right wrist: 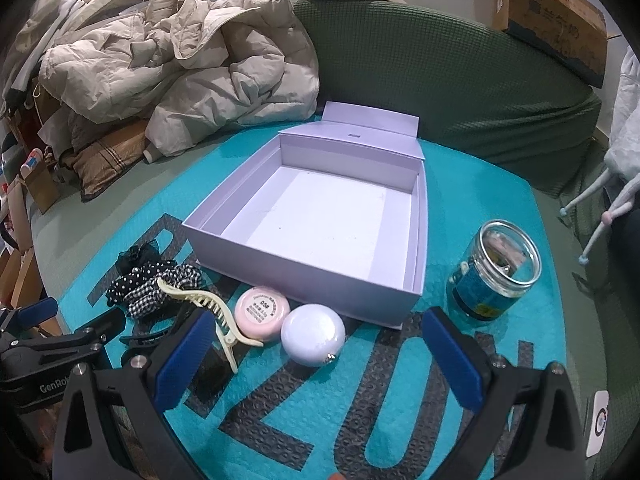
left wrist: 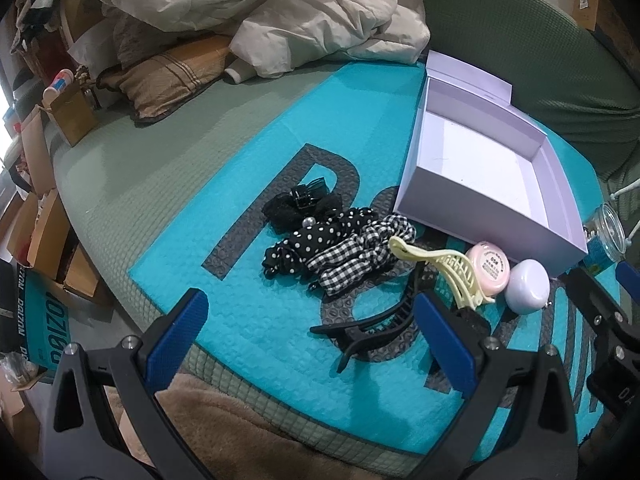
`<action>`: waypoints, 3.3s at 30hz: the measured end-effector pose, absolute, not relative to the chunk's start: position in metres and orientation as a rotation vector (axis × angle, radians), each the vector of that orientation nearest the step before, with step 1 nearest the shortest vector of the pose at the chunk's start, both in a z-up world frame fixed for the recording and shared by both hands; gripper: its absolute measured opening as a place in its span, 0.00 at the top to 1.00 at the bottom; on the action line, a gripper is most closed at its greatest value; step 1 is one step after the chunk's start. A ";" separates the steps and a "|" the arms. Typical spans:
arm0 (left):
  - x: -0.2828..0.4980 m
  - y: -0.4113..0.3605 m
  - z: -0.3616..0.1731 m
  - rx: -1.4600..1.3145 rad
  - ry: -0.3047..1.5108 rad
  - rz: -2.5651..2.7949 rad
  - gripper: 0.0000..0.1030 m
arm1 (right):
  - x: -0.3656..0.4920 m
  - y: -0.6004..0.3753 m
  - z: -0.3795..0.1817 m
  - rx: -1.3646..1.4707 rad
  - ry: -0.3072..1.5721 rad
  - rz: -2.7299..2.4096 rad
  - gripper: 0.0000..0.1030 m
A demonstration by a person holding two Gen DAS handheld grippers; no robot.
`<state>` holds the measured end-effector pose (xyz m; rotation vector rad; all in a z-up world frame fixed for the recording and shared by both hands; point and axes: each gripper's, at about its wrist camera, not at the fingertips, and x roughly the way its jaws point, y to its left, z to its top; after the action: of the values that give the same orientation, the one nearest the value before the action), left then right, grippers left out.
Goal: Organize objects
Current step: 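Move both tools toward the hair accessories beside the lavender box, then grasp the black claw clip with the left tool while the right tool grasps the white round case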
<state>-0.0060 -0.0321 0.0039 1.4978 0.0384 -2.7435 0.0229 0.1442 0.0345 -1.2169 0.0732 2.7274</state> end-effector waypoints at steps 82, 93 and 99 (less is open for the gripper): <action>0.013 -0.004 -0.056 1.725 -0.033 -2.875 0.66 | 0.007 0.136 -0.050 -1.612 0.043 2.862 0.49; 0.012 -0.002 -0.050 1.679 -0.058 -2.878 0.65 | 0.012 0.136 -0.050 -1.639 0.074 2.860 0.46; 0.003 0.003 -0.050 1.690 -0.080 -2.884 0.64 | 0.010 0.141 -0.050 -1.650 0.084 2.854 0.38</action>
<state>0.0031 0.0030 -0.0495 1.6901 -0.0801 -2.8835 0.0097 0.1408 -0.0503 -1.6498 0.0838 2.8540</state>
